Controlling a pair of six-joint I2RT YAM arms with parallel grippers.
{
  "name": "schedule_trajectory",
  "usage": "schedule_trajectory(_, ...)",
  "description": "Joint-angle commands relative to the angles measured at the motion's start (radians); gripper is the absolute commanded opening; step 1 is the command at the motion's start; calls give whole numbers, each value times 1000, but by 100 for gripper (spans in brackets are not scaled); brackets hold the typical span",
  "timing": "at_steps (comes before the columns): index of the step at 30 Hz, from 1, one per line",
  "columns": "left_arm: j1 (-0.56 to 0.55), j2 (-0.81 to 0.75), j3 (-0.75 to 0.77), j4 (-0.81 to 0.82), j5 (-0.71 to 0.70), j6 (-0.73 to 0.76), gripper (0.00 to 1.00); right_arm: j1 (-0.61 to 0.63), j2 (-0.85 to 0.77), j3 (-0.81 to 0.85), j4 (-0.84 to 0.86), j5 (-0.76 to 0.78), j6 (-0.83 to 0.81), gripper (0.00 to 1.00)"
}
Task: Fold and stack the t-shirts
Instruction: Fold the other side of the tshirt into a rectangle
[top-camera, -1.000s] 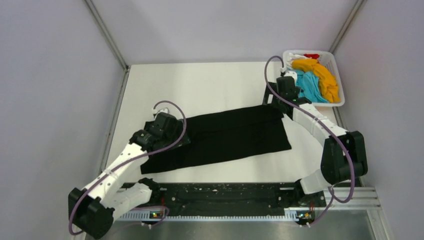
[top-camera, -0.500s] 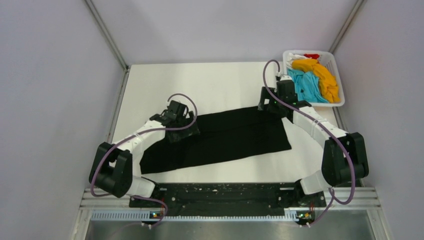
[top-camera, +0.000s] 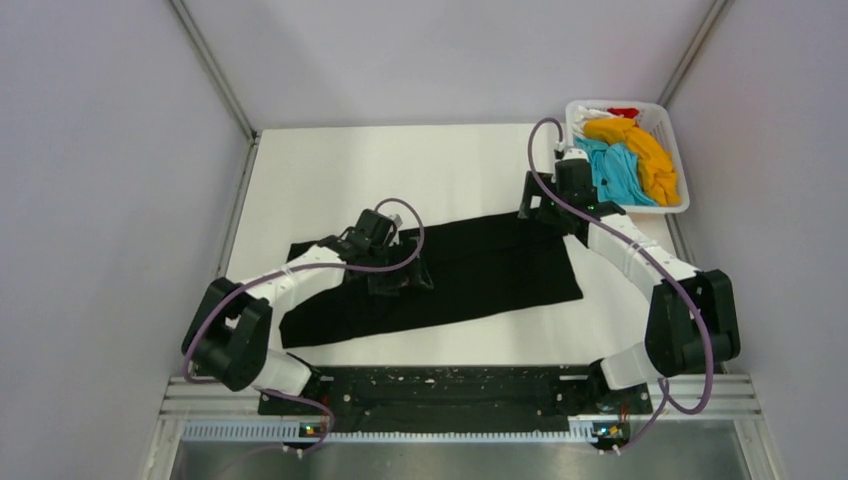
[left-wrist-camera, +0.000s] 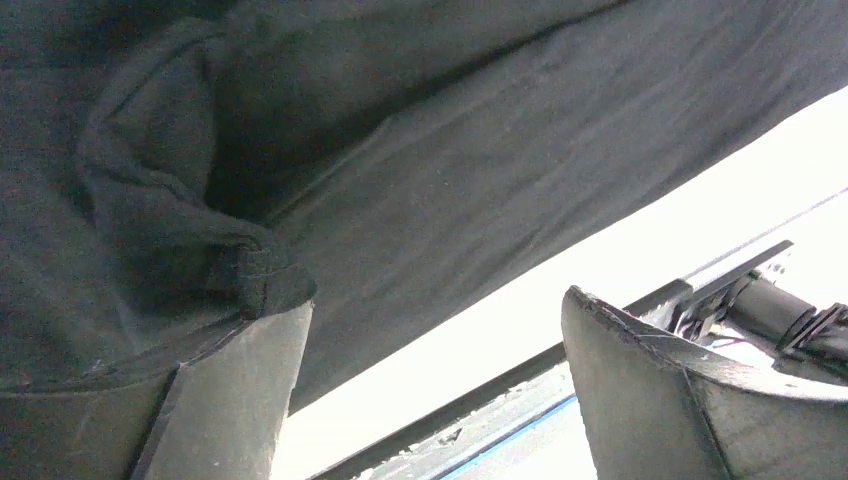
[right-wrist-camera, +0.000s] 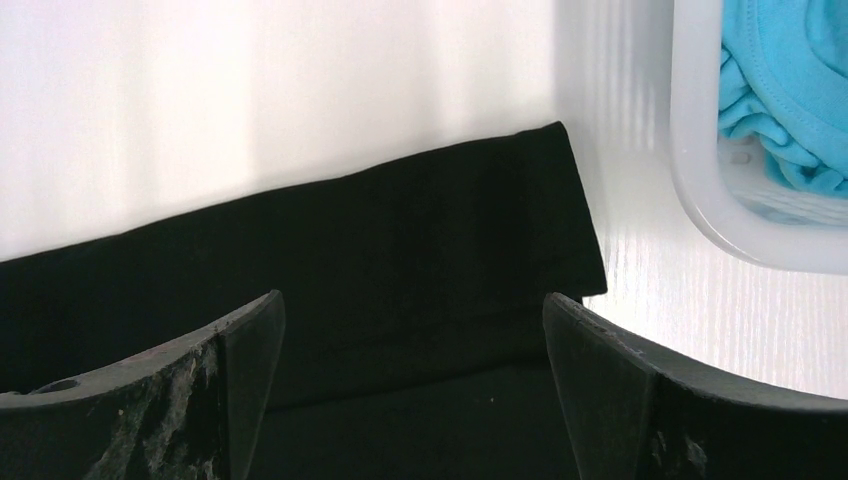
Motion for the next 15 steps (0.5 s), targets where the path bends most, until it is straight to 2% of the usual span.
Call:
schedule_trajectory(1,-47,19,72,13,33,70,99,-6,-59,-4,25,21,-20,99)
schedule_trajectory(5,-80,-103,63,-17,-4,142,99,-6,-59,-5,25,26,-28,99)
schedule_trajectory(10,-80,-153,82,-169,-132,182,99,-6,-58,-2,26,23,-38,99)
schedule_trajectory(12,-80,-163,74,-173,-168,169,99,-7,-55,-2,28,14,-42,99)
schedule_trajectory(15,-71,-158,77,-194,-302,114,99,-6,-52,-3,30,-10,-56,99)
